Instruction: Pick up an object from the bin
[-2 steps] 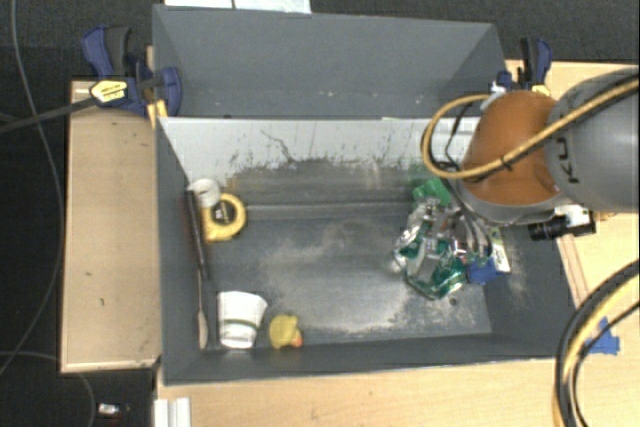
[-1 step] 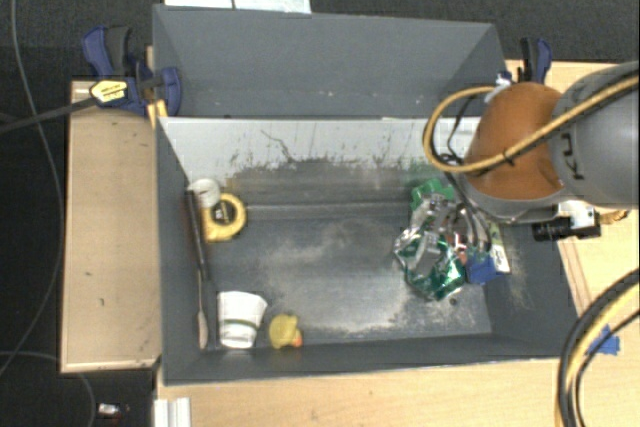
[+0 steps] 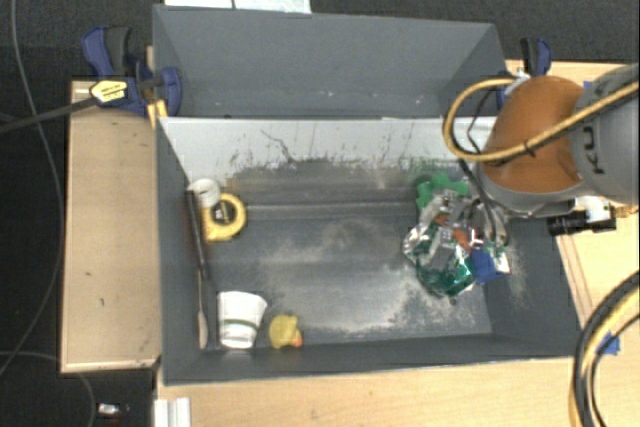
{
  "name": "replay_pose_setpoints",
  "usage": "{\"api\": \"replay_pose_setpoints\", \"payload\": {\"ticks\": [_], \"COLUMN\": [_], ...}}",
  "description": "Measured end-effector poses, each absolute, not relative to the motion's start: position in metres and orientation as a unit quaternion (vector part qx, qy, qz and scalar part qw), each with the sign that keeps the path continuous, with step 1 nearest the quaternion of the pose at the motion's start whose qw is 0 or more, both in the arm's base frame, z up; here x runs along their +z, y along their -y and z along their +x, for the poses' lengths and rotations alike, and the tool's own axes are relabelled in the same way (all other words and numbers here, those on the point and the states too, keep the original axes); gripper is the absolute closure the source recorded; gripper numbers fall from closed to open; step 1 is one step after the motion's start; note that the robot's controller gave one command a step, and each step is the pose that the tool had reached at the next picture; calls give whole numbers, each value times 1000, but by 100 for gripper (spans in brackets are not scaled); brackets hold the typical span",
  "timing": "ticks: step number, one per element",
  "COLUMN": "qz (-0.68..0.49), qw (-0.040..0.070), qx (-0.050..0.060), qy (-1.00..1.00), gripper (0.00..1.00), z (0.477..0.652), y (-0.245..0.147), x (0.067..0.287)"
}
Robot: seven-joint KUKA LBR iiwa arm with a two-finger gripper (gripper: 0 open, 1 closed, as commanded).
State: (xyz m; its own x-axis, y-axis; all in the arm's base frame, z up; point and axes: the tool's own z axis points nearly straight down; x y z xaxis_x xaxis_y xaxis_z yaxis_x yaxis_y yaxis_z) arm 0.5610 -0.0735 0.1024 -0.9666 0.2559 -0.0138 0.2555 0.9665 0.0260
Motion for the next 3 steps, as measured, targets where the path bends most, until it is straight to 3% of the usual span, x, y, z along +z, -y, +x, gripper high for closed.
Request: {"api": "replay_pose_setpoints", "payload": {"ticks": [1,2,3], "qz": [142,141,159], "qw": [13,8,16], "qx": [9,21,12], "qy": [-990,-990,-987], "gripper": [100,100,100], "z": [566,571,577], "y": [65,72,75], "x": [125,87,173]}}
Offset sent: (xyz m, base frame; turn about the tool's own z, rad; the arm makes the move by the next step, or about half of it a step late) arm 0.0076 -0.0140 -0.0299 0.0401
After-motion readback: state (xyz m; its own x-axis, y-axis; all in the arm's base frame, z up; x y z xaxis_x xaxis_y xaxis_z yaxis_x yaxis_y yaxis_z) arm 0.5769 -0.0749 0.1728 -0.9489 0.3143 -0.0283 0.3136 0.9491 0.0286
